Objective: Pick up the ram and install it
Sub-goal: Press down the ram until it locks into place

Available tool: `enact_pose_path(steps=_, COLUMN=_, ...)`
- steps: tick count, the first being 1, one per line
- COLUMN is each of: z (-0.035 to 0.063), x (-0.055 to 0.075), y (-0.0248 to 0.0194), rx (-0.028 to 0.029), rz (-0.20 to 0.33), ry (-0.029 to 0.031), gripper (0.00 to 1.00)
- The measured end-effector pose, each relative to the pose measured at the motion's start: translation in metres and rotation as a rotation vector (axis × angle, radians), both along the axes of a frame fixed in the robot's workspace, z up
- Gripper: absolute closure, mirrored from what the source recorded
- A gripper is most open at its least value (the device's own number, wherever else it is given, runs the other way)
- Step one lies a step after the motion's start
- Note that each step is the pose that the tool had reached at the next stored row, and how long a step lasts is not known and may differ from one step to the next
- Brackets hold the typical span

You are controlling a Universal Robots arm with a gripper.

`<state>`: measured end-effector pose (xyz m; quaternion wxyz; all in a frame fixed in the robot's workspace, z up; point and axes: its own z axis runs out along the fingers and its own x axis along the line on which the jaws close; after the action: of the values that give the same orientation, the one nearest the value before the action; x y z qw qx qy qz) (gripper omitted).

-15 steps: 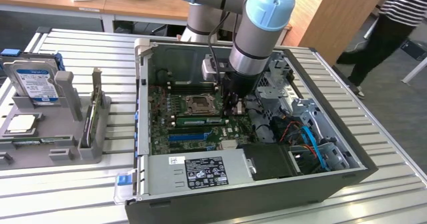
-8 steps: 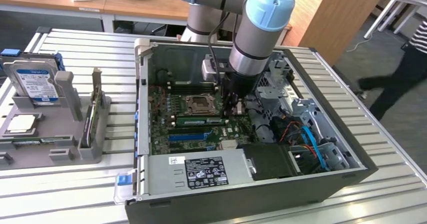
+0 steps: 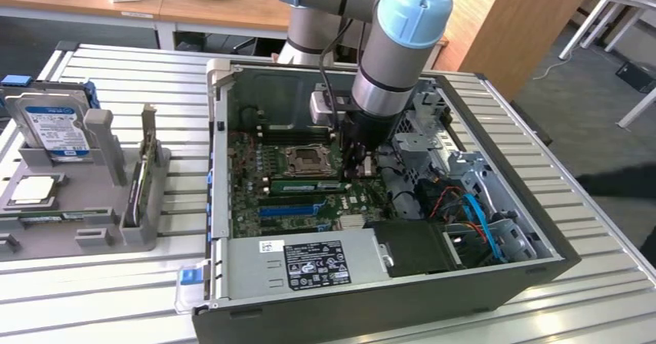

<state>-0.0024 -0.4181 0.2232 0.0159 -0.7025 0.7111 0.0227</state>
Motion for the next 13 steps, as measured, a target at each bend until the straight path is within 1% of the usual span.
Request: enact_pose_path(steps=13, z=-0.0002, x=0.0000, y=0.0000, rx=0.0001, rz=0.000, ry=-0.0001, gripper=0.89)
